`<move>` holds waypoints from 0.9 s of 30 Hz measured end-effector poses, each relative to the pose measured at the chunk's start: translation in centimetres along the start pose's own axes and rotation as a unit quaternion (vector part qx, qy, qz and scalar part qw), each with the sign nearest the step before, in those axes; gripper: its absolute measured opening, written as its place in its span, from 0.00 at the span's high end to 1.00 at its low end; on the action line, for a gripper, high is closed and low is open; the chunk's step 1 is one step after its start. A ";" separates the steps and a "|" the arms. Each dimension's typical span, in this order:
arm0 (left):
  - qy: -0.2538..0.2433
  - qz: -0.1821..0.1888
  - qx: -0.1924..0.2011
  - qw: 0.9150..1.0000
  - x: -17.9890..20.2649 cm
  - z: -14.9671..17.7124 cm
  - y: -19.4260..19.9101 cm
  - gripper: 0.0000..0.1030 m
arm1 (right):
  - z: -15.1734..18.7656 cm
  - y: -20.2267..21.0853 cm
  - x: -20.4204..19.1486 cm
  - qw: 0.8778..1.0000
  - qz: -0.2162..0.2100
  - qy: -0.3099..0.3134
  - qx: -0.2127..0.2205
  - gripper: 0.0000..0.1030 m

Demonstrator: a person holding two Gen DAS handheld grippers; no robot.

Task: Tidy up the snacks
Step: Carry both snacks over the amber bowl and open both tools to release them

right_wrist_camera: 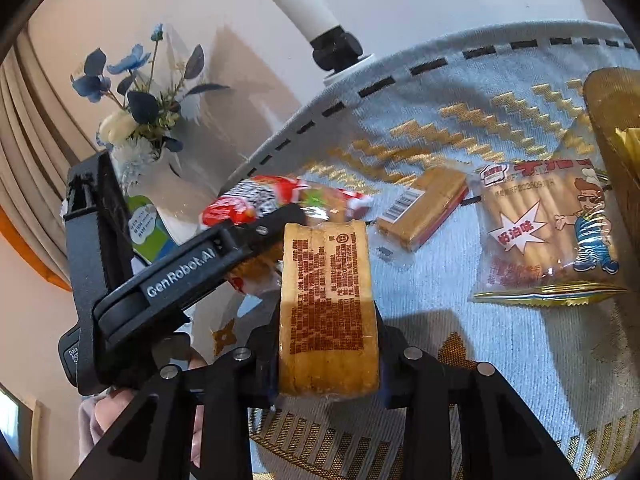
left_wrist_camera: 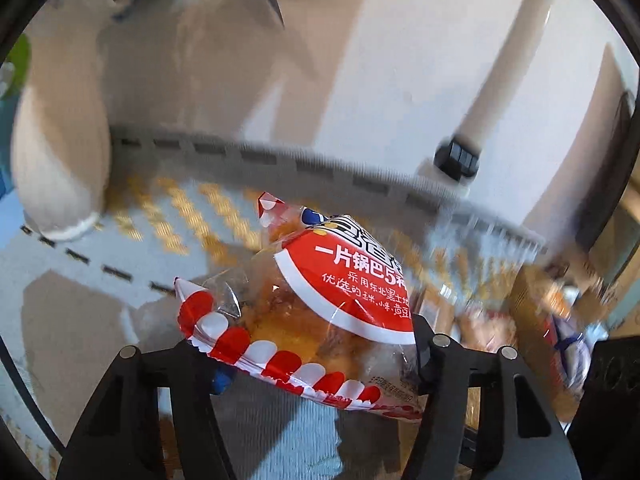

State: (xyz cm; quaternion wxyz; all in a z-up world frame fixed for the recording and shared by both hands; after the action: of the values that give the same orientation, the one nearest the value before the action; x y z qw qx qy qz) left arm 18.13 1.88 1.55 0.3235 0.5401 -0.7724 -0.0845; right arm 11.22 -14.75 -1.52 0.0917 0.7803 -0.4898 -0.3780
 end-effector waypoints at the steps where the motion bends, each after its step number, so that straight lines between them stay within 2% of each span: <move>1: 0.006 0.011 0.021 1.000 -0.2 -0.3 0.9 0.42 | 0.0 0.3 0.1 1.000 -0.004 0.001 0.006 0.67; 4: 0.006 0.006 0.056 0.998 -0.2 -0.7 2.5 0.42 | 0.3 1.4 0.2 1.000 -0.016 0.005 0.020 0.67; 9: 0.002 -0.009 0.061 0.998 0.8 -0.8 3.6 0.42 | -0.1 3.8 0.6 0.997 -0.058 -0.041 0.040 0.67; 14: -0.015 -0.001 0.075 0.997 4.3 -2.3 5.9 0.42 | -3.0 9.0 0.2 0.995 -0.059 -0.038 0.071 0.67; 21: -0.050 0.079 0.079 0.993 13.9 -4.8 6.0 0.41 | -6.6 17.2 5.0 0.991 0.002 -0.066 0.117 0.67; 24: -0.064 0.123 0.066 0.988 18.8 -4.7 4.5 0.41 | -7.6 19.7 8.1 0.988 0.018 -0.092 0.124 0.67; 27: -0.073 0.141 0.044 0.986 22.2 -3.8 2.0 0.40 | -8.2 21.4 10.5 0.986 0.056 -0.104 0.121 0.67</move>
State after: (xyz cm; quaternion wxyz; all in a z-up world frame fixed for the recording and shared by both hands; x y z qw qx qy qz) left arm 14.16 -16.21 14.53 0.2509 0.4319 -0.8652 -0.0438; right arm 4.37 -36.19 9.95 -0.0335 0.7136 -0.5814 -0.3894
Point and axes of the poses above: each gripper's, at about its wrist camera, not at the fingertips, and y roughly against the way its jaws point, x to its right, z to its underside, the point moved 2 cm from there along -y, roughly the way its jaws point
